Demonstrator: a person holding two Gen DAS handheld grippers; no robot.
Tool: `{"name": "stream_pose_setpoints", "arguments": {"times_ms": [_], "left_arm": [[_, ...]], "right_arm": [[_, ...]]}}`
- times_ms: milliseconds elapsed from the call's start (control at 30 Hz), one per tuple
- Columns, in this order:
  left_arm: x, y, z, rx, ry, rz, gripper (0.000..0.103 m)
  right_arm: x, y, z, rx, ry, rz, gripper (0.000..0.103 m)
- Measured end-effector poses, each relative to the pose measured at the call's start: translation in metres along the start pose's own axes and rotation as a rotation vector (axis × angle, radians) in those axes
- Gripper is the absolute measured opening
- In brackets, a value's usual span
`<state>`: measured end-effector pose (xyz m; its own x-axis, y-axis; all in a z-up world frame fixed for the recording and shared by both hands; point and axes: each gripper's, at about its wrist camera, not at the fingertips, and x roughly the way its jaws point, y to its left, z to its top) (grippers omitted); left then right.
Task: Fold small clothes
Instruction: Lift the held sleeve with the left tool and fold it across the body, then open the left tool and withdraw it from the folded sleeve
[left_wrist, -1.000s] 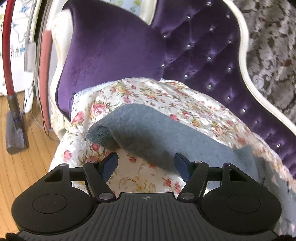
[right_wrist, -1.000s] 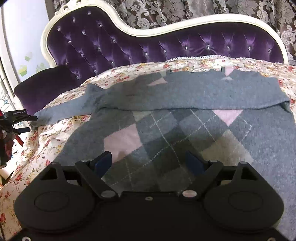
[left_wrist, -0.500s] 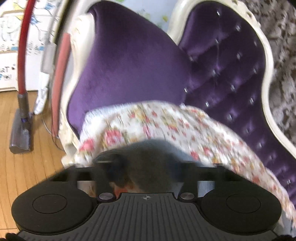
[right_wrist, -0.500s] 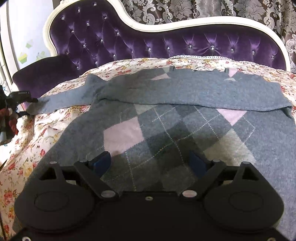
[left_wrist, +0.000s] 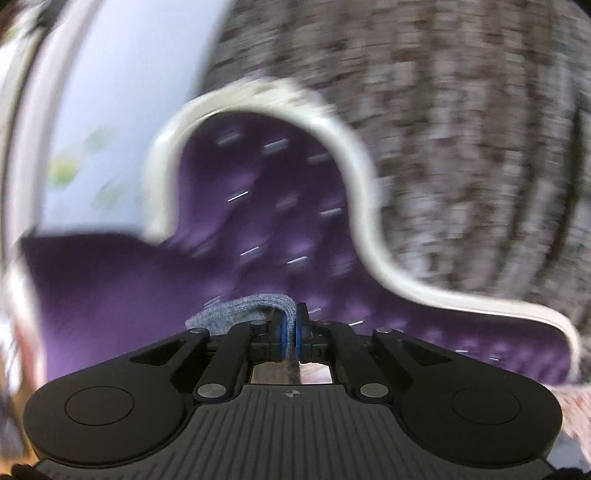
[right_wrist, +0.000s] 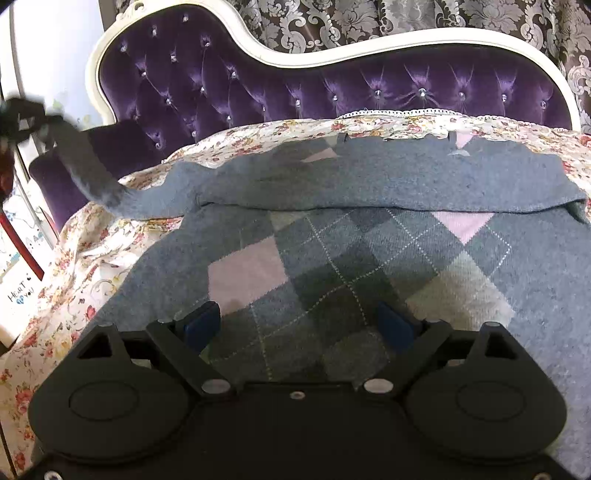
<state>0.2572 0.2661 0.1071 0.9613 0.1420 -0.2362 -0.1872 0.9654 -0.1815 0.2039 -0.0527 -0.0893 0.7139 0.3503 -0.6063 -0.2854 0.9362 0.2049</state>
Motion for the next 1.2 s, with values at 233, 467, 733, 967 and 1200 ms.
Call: {"name": "stream_pose_setpoints", "arguments": {"times_ms": [233,467,733,967,1200], "left_arm": [[0.014,-0.143,0.005,0.151,-0.014,-0.289,0.004],[0.040,-0.271,-0.072,0.295,0.157,-0.486,0.006],[0.064,-0.324,-0.152,0.372,0.395,-0.589,0.045],[0.036,-0.285,-0.129,0.322,0.350,-0.548,0.067],[0.012,-0.215,-0.150,0.364,0.374,-0.294,0.067]], "right_arm": [[-0.002,-0.005,-0.001,0.032,-0.017,0.021,0.093],[-0.004,-0.009,-0.001,0.058,-0.028,0.035,0.093],[-0.004,-0.012,-0.001,0.079,-0.032,0.043,0.093],[-0.004,-0.011,-0.001,0.076,-0.029,0.040,0.093],[-0.003,-0.008,0.000,0.057,-0.018,0.031,0.094]]}}
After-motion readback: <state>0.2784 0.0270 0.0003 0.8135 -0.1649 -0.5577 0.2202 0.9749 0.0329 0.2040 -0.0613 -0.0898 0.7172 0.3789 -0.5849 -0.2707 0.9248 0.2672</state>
